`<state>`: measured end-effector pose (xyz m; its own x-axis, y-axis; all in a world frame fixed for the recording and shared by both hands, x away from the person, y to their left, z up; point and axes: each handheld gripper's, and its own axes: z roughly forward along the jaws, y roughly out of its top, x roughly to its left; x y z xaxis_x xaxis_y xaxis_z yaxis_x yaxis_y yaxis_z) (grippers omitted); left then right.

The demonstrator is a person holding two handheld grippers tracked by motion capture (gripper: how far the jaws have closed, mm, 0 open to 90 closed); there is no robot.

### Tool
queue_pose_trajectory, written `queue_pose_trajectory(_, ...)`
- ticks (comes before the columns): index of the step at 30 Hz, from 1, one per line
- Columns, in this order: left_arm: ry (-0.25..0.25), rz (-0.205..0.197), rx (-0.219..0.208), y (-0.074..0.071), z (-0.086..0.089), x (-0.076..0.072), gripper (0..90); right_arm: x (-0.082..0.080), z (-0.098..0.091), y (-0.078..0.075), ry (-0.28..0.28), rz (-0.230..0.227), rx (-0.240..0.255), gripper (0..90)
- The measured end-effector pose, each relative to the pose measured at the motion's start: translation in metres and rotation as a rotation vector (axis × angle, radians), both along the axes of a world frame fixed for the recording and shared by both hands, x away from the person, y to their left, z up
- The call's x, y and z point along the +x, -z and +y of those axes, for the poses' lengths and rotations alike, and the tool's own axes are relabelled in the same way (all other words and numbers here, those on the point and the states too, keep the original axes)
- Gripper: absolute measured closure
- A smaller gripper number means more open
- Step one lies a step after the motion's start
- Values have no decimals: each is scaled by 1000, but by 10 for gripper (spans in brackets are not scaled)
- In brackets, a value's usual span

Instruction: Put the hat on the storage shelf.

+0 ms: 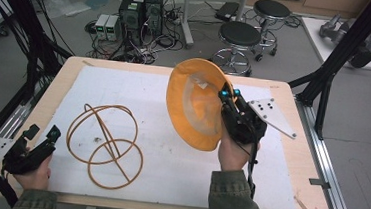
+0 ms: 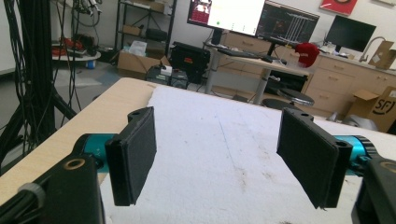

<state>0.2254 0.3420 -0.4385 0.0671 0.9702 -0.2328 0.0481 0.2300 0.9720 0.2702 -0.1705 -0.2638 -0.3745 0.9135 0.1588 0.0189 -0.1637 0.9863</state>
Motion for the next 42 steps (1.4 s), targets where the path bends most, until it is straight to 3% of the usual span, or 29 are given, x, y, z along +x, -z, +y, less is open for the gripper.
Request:
queue_pose_trajectory(14,9,0,4,1,-3,2,285,2,40,-9,-64,-20,3,865)
queue_pose_trajectory(24,4,-7,-10,1,-2,1,285,-2,65,-18,-94,-67,-9,865)
queue_pose_trajectory(28,8,-1,-3,1,-1,2,285,-6,77,-20,-106,-89,-35,865)
queue_pose_trajectory(33,9,-1,-6,1,-2,3,286,-13,96,-27,-170,-111,8,865)
queue_pose_trajectory(42,1,-3,-15,1,2,2,286,-24,122,-33,-244,-137,-6,865)
